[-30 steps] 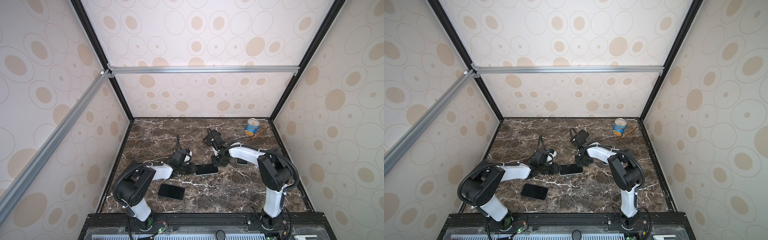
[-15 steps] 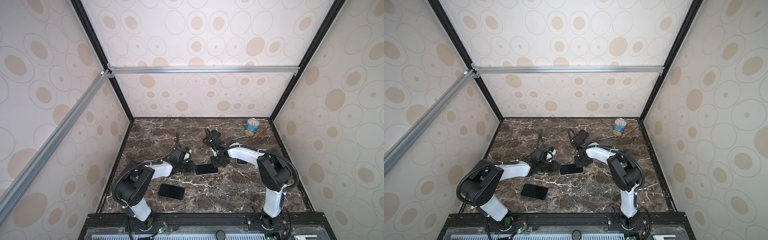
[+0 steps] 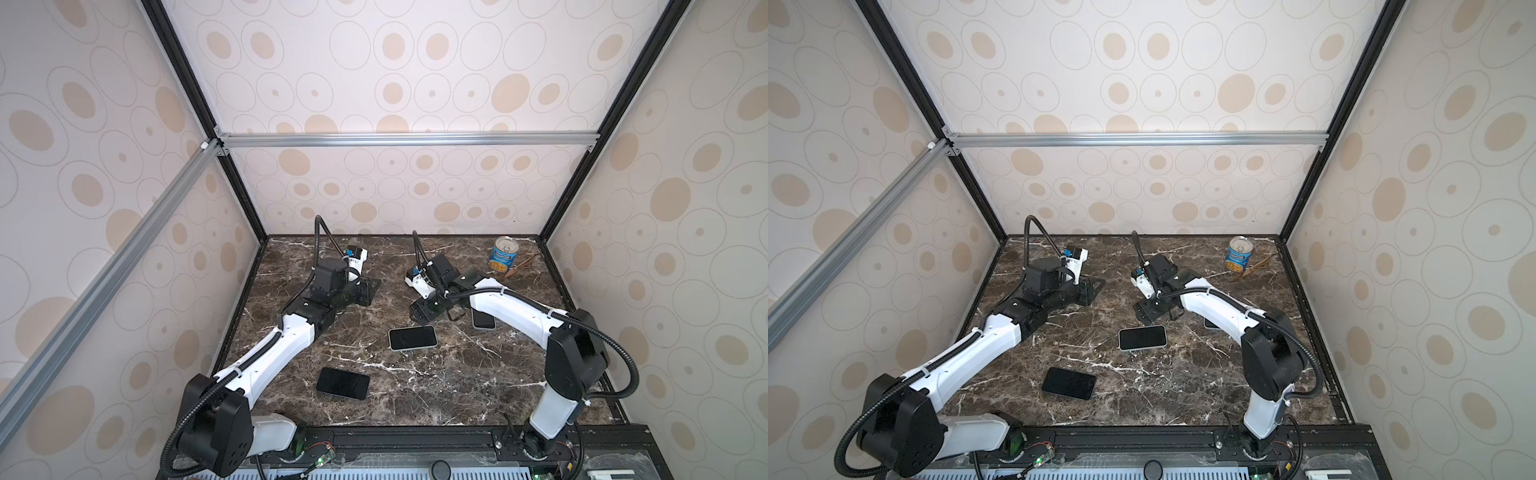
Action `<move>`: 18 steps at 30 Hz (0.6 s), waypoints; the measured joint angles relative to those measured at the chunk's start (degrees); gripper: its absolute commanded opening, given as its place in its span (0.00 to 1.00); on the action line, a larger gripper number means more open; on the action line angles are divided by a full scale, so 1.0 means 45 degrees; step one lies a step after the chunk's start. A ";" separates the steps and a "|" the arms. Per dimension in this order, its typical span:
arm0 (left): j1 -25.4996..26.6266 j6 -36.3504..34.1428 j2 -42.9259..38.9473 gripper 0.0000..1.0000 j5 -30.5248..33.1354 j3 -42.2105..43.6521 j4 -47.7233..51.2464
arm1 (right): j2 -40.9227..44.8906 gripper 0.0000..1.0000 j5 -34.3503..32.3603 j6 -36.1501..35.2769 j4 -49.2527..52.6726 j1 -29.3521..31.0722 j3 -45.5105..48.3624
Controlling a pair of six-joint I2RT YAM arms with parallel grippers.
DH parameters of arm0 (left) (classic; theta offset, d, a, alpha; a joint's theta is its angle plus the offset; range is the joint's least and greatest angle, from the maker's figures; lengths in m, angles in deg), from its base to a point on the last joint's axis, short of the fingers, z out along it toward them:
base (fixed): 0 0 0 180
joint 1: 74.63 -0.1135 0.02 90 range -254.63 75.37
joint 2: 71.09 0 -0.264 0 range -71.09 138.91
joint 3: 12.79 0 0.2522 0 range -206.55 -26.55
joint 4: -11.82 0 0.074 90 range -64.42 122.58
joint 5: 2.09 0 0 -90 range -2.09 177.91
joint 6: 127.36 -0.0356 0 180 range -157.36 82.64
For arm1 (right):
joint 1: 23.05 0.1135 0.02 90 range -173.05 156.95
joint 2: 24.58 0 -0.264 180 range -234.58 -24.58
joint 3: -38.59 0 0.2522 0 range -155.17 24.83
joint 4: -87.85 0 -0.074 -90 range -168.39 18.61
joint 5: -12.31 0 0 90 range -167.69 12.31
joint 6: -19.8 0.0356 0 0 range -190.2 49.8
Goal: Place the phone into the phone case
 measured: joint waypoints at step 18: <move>-0.0073 -0.1734 -0.3361 0.72 0.1656 0.2380 -0.1511 | -0.1778 1.00 0.1933 -0.7232 -0.0350 -0.0044 0.1224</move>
